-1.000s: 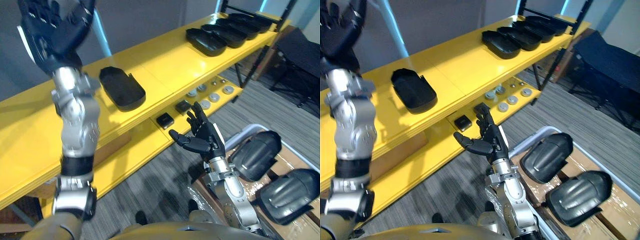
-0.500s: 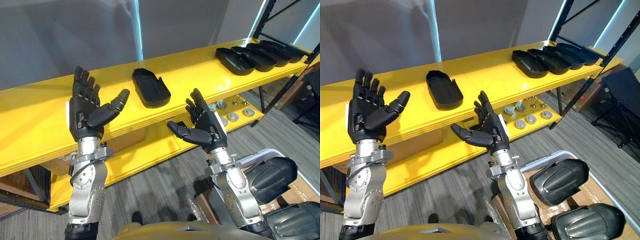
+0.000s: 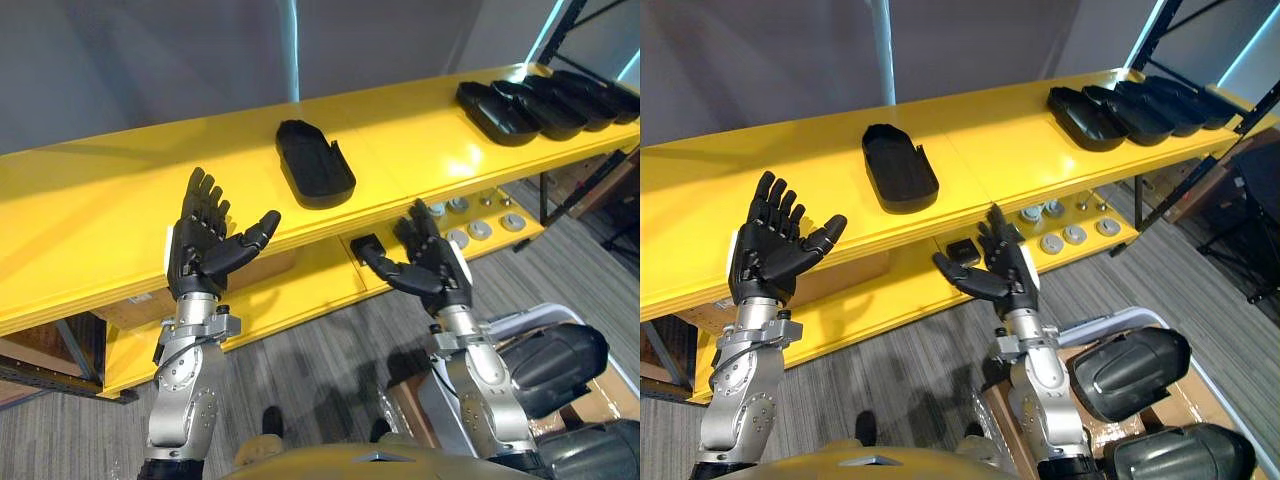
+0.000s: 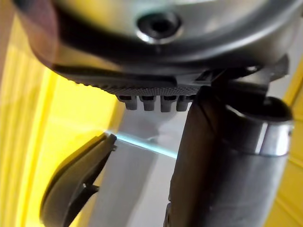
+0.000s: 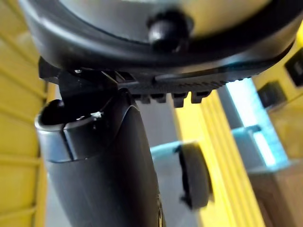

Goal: Walk over and take three plastic housings, then place them on the shelf

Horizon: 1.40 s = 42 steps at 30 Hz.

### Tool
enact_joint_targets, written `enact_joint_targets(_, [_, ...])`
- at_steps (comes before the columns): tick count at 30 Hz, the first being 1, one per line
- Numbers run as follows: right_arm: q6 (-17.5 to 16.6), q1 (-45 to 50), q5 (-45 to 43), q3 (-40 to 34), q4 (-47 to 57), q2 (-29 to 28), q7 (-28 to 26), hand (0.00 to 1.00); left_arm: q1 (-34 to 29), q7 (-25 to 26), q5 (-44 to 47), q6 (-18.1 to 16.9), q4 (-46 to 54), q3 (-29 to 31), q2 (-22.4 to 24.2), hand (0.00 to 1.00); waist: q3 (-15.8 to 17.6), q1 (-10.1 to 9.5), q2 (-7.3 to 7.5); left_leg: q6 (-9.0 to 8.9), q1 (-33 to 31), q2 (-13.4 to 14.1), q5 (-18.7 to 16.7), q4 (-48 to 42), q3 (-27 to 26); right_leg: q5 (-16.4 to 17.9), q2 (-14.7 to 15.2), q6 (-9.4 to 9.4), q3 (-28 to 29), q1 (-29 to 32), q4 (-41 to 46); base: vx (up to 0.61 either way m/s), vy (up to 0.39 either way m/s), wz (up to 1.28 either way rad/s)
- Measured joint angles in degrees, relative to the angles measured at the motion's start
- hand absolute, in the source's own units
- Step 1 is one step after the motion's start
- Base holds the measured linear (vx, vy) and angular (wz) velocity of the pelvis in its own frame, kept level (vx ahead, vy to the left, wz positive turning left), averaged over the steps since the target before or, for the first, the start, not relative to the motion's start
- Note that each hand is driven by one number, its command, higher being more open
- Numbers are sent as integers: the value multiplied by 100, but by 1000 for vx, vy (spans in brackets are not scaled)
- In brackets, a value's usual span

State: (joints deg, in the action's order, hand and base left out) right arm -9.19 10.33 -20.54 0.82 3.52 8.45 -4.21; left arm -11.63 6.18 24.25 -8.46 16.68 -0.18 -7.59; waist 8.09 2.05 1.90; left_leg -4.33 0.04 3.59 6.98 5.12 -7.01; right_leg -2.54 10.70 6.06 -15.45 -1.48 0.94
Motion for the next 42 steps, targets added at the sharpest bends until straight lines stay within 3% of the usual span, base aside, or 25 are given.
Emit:
enact_joint_targets(4, [-9,-361,6,-685,-160,29,367,100,122,207,76,-53,-300,-286,11,100,471,91,-92,5,-373,15,149,-3,51,-13,7,9,-2,422,198,-87,-1,7])
enact_joint_targets(5, [-32,-620,9,-712,-160,39,513,100,217,319,94,-222,-382,-296,42,100,621,110,-104,6,-485,28,199,-4,68,-25,-4,11,-1,541,236,-82,-8,7])
enact_joint_targets(11, [-298,-1912,223,-637,-114,110,822,100,879,748,220,-644,-374,-283,65,100,1209,-48,-215,12,-785,62,347,-28,171,-55,-19,17,-18,878,477,-51,-17,10])
enact_joint_targets(22, [-298,-2019,458,-446,700,236,507,100,977,1221,222,-1540,-341,128,100,100,1541,-46,-278,38,-854,-2,341,-29,319,109,109,30,-161,947,720,23,-19,9])
enact_joint_targets(27, [-296,-1956,459,-182,885,238,420,100,901,1113,206,-2182,642,196,224,100,1605,-62,-277,45,-847,-5,332,-31,340,137,122,36,-176,941,766,17,-18,2])
enact_joint_targets(31, [-229,-1607,449,96,1127,242,24,100,942,866,-82,-2687,1579,414,244,100,1603,-85,-281,42,-699,-2,288,-30,359,201,128,49,-191,788,805,32,-33,2])
enact_joint_targets(38, [-180,-1572,448,460,1558,267,-512,100,932,793,-282,-2761,1775,566,246,100,1596,-101,-290,79,-561,21,211,-64,354,260,114,58,-220,611,797,3,-5,1])
enact_joint_targets(42, [-105,-1554,443,678,1550,277,-615,100,870,720,-323,-2504,1871,578,248,100,1582,-176,-290,79,-548,16,176,-101,385,258,119,58,-263,526,777,9,-10,3])
